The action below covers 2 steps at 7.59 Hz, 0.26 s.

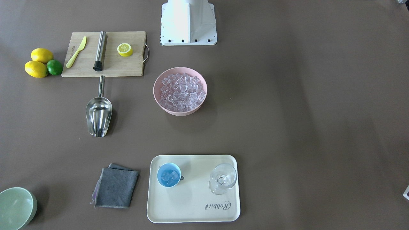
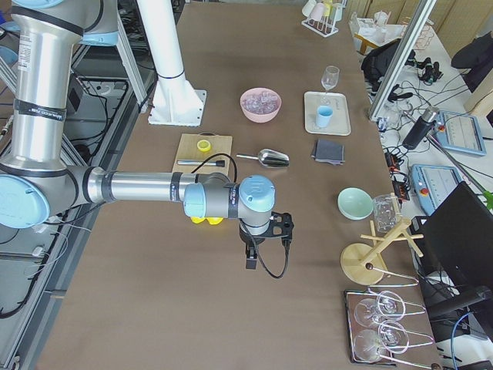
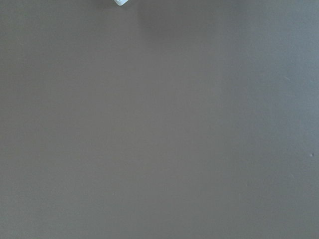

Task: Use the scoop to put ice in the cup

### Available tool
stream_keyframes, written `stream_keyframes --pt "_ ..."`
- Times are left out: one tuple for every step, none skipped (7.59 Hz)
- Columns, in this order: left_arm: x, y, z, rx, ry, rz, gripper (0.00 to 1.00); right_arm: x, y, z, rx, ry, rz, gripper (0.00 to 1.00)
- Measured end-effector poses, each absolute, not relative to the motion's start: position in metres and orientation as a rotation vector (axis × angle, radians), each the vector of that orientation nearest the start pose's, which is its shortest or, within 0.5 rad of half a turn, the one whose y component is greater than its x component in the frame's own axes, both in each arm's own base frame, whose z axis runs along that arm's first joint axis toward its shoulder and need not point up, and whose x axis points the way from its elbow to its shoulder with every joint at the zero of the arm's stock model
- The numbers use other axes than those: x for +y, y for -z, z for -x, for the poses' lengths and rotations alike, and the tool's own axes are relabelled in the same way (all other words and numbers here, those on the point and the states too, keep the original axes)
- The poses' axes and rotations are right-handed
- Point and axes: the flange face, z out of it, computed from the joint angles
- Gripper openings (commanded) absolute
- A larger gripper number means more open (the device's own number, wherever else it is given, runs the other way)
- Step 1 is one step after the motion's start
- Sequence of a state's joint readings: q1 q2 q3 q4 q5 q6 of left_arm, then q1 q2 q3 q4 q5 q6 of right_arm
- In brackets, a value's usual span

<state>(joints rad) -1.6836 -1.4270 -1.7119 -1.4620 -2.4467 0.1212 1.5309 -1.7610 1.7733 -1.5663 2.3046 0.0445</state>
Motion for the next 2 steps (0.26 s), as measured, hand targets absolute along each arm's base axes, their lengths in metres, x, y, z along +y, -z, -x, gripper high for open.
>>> stream_keyframes --pt "-0.414 -0.6587 0.1042 0.881 0.042 0.002 0.98 -0.4151 -0.6475 -0.0503 -0.731 0.002 0.015 1.0" --pt "-0.4137 -0.6587 0.1041 0.882 0.043 0.005 0.98 -0.4151 -0.6476 -0.0504 -0.73 0.003 0.014 1.0"
